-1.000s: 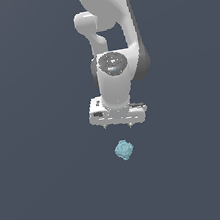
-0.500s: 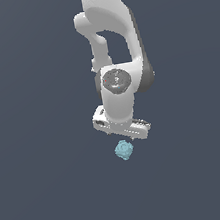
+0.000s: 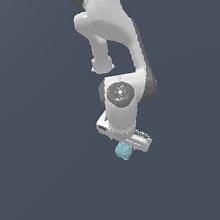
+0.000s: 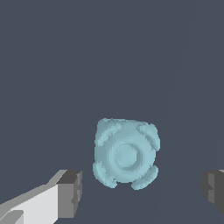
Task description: Pick up the object and move it to a goal position.
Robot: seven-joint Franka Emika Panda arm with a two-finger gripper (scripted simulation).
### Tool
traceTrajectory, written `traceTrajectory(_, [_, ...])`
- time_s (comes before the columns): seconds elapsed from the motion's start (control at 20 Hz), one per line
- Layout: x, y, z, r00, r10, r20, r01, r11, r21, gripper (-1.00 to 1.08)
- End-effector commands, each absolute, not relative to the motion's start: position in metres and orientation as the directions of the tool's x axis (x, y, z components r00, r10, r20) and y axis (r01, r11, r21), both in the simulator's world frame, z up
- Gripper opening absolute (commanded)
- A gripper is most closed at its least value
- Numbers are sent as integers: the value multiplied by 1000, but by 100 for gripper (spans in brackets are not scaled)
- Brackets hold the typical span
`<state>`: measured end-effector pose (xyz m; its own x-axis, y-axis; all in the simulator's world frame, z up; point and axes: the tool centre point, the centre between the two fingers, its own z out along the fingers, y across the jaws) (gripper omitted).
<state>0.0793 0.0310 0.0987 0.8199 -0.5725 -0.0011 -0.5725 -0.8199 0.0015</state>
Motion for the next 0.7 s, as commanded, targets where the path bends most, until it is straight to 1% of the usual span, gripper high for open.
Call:
traceTrajectory(0.0, [83, 32, 95, 799, -601, 0, -601, -799, 1, 100])
traceTrajectory(0.65, [86, 33, 83, 775, -632, 0, -632, -775, 0, 100])
